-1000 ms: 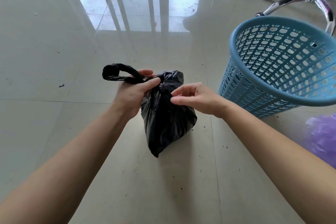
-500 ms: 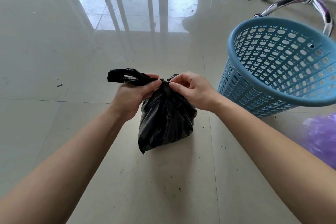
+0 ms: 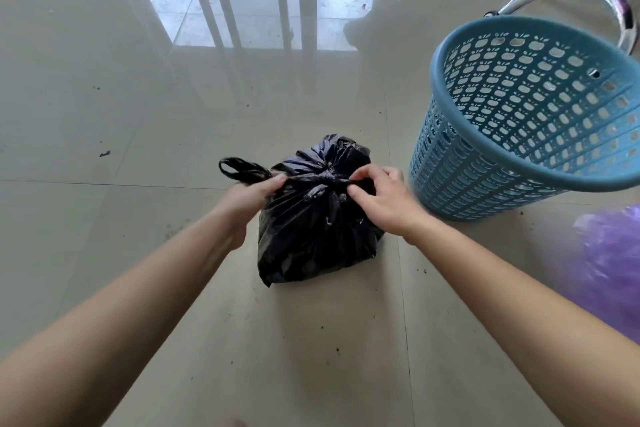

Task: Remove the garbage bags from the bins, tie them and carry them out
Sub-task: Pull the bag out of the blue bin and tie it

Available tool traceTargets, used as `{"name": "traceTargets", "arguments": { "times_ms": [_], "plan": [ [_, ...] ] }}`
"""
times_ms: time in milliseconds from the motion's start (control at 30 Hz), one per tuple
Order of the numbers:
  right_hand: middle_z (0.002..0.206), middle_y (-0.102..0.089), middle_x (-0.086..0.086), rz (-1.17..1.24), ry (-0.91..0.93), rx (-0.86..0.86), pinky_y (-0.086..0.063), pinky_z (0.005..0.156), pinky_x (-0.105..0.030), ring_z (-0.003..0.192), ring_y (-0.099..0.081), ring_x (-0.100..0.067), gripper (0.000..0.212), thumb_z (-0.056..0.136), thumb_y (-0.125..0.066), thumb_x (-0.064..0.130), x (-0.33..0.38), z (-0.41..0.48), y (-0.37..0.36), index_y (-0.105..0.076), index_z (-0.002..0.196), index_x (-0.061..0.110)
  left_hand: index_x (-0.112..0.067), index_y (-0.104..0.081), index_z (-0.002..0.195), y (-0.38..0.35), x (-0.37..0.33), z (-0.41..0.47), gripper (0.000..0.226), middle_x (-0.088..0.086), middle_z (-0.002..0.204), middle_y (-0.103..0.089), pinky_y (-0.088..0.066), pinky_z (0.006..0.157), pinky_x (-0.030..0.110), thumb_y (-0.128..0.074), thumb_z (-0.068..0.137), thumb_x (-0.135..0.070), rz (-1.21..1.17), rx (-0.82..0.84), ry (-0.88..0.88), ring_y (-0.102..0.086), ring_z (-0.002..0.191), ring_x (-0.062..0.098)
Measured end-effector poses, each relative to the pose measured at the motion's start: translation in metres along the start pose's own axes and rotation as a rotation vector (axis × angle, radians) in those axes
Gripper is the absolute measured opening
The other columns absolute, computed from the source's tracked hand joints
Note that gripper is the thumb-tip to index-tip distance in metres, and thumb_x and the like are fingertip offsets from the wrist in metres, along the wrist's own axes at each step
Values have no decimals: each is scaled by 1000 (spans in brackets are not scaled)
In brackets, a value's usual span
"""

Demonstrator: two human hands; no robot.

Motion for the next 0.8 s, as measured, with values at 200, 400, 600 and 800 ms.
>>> {"name": "traceTargets", "arguments": {
  "times_ms": [200,400,600,800],
  "plan": [
    [132,-50,-5,263,-106,94,-46,101,-37,113,-52,-21,23,96,-59,43,-9,-5,-29,-54,118,36,-15,-69,114,-7,18,-8,31,3,107,-75,-49,88,41,-77,86,-26,75,24,109,-67,101,21],
    [103,-65,1,415,25,24,-56,91,-44,97,-64,-23,18,86,-67,43,19,-5,-5,-60,102,36,-11,-71,111,6,-15,-18,31,7,106,-77,-57,92,42,-81,83,-21,24,-102,-131,-74,97,23],
    [105,-69,-2,531,127,-46,-58,86,-48,93,-68,-26,34,65,-64,63,53,-14,29,-62,95,46,-7,-75,102,7,-54,-53,14,10,101,-78,-57,89,38,-73,91,-15,-113,-191,-299,-75,97,25],
    [90,-75,-4,646,143,-81,-60,81,-51,88,-72,-30,30,62,-72,54,94,-37,82,-67,89,41,-4,-73,110,6,-100,-99,19,11,109,-77,-54,94,38,-67,95,-14,-162,-181,-345,-73,104,25]
  ]
}}
Point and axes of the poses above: each hand's wrist, its own z-axis towards the middle knuckle, its own y-axis out of the back of the hand, x = y × z, the point moved 6 cm from there along z, towards the middle knuckle
